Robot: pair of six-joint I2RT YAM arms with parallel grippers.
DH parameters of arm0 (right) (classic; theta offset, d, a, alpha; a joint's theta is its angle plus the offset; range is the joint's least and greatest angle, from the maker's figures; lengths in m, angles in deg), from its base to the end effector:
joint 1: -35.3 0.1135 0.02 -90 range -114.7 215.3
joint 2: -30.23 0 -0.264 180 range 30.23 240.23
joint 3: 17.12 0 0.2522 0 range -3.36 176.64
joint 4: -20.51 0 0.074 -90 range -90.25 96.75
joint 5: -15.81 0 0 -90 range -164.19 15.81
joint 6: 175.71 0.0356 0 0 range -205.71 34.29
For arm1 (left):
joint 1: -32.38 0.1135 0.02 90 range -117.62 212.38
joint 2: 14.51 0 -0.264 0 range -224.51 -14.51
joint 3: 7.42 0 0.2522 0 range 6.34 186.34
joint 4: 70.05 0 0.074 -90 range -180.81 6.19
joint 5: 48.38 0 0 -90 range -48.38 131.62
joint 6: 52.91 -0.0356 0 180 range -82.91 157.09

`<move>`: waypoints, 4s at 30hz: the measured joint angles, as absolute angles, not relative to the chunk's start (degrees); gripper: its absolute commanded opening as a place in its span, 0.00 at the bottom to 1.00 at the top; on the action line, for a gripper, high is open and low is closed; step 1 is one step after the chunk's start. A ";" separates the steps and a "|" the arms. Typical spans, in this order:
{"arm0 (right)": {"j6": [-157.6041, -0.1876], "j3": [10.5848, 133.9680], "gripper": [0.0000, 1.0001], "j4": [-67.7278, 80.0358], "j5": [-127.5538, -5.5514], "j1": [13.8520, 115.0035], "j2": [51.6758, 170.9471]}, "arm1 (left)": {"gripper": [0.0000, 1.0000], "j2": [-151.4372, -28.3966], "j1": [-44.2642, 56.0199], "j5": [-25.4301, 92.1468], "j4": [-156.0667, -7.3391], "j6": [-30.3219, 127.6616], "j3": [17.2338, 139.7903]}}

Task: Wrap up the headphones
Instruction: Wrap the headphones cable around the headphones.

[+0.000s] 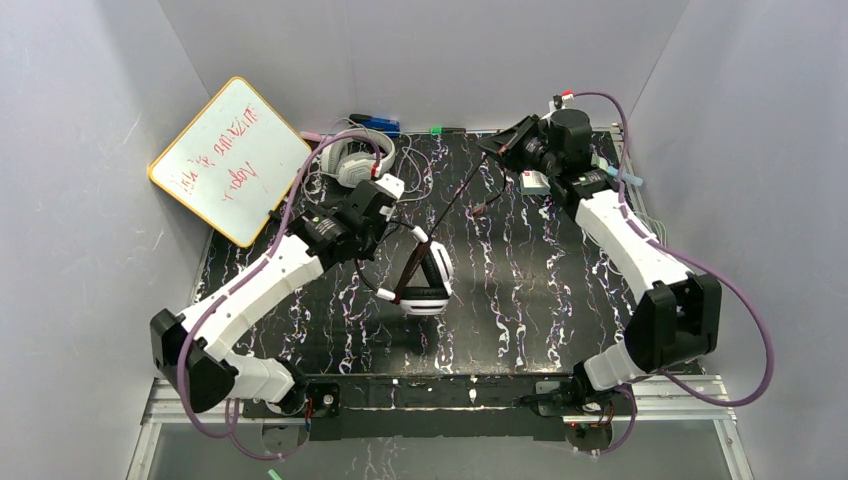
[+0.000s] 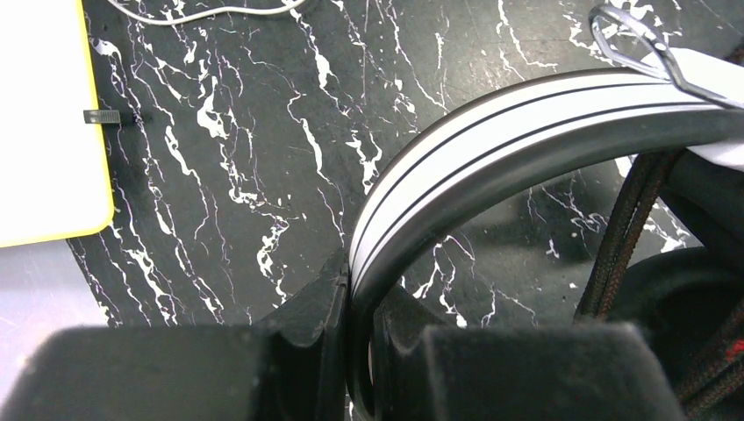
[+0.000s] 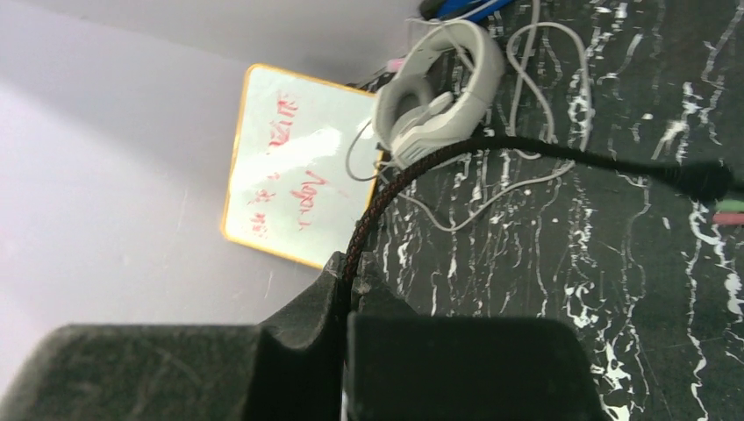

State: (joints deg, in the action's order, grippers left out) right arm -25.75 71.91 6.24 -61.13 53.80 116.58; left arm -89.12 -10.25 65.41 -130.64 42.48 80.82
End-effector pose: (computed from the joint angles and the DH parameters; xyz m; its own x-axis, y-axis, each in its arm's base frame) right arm 0.3403 0.1224 0.3669 -0.5447 0.7070 -0.4511 -0.0949 0.4825 0.8708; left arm 0.2067 -0.1708 0.3496 -0.5745 0.4121 -0.7072 0.3648 0.9024 0.2294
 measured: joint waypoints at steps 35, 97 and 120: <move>-28.94 59.97 0.07 4.77 -57.70 70.74 96.56 | 0.00 -109.69 -9.10 77.06 -136.60 82.56 99.01; 12.20 36.10 0.86 3.26 -80.50 73.61 103.13 | 0.00 -87.79 -5.29 67.31 -121.67 84.31 94.66; 28.00 36.30 0.01 10.30 -79.28 75.18 116.34 | 0.00 -86.93 -5.27 64.65 -123.51 83.63 94.94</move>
State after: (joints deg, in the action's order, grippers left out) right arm 28.00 36.30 10.30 -79.28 75.18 116.34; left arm -86.93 -5.27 64.65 -123.51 83.63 94.94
